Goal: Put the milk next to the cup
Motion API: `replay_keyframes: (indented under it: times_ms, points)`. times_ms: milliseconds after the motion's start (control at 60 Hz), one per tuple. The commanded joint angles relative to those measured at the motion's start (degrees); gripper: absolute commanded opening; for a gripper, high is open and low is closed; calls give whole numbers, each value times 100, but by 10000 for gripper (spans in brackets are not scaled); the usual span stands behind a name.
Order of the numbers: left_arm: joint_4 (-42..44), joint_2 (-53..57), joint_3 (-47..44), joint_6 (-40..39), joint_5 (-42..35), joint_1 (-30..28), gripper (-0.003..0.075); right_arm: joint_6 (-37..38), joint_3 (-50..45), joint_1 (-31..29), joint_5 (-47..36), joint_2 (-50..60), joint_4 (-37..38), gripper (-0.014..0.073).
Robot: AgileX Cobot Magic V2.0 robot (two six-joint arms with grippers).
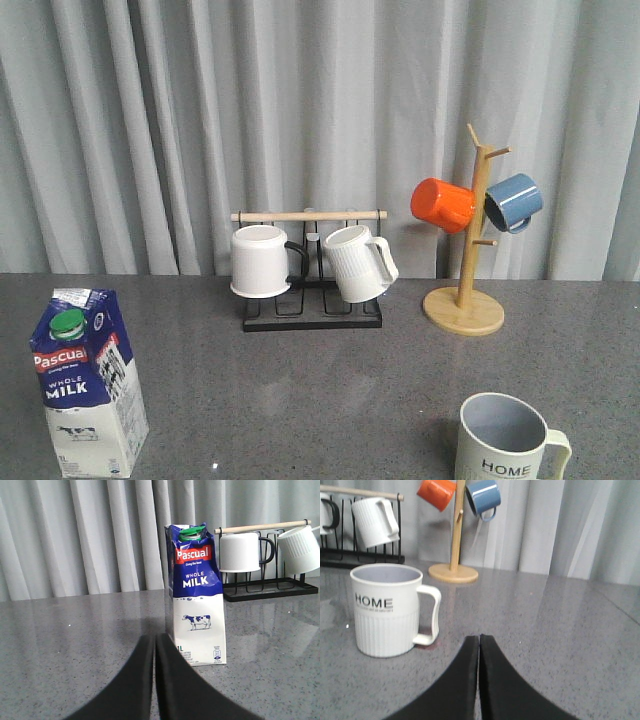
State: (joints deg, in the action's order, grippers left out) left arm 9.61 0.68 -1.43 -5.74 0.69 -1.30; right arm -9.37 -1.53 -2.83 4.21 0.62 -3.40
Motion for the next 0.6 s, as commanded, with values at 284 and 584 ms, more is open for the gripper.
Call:
replay_keyframes:
  times_ms: [284,584]
  points:
    - [-1366,73,-109,-1345,-862,-11,-7,634,-43,-45,-1313,50,-596,-2]
    - [-1731,73,-96,-2641,-1020,-11,-3,1232,270,-45,-1286,44,-1626,-2]
